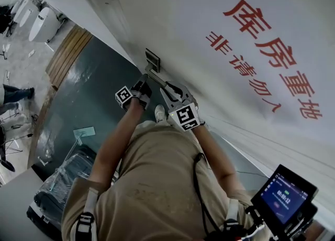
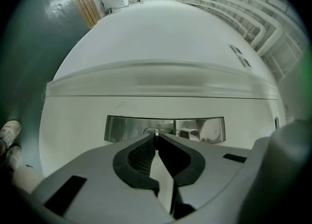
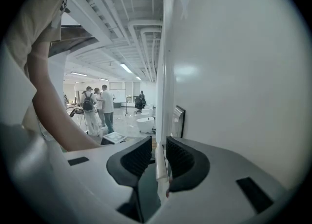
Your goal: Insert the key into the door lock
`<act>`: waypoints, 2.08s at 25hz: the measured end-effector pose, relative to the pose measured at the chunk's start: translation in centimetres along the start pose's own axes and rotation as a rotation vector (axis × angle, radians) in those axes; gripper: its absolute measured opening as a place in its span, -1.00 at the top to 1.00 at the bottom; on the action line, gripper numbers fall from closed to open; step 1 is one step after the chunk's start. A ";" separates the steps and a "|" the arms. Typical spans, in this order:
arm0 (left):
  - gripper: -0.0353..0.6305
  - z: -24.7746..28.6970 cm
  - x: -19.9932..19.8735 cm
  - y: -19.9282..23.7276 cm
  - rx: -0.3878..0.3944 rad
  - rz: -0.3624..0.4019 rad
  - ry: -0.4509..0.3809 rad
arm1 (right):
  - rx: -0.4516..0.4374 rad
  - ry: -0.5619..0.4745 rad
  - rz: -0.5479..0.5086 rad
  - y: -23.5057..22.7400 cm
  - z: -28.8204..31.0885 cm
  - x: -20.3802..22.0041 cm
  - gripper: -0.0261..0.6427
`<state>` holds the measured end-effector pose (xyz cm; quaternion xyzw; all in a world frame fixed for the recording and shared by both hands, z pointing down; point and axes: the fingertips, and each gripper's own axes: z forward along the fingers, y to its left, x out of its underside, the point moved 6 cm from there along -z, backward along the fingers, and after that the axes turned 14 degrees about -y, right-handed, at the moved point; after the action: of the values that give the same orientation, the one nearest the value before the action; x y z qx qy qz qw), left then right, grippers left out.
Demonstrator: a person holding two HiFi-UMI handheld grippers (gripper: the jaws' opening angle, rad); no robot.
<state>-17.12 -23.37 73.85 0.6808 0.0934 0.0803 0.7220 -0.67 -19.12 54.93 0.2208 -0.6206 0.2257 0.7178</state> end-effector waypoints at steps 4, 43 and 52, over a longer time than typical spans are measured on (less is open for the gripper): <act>0.80 -0.2 -0.1 0.4 -0.005 0.008 -0.004 | 0.006 -0.007 0.003 0.2 0.3 -0.2 0.67; 0.80 0.2 0.3 0.6 0.007 0.107 0.022 | -0.005 -0.001 -0.012 0.6 -0.2 -0.2 0.67; 0.80 0.8 0.4 0.6 -0.001 -0.013 -0.030 | 0.010 0.002 -0.010 0.6 -0.2 -0.1 0.67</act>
<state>-16.53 -24.02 74.49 0.6809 0.0872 0.0654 0.7242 -0.86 -18.51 54.85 0.2271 -0.6176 0.2254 0.7184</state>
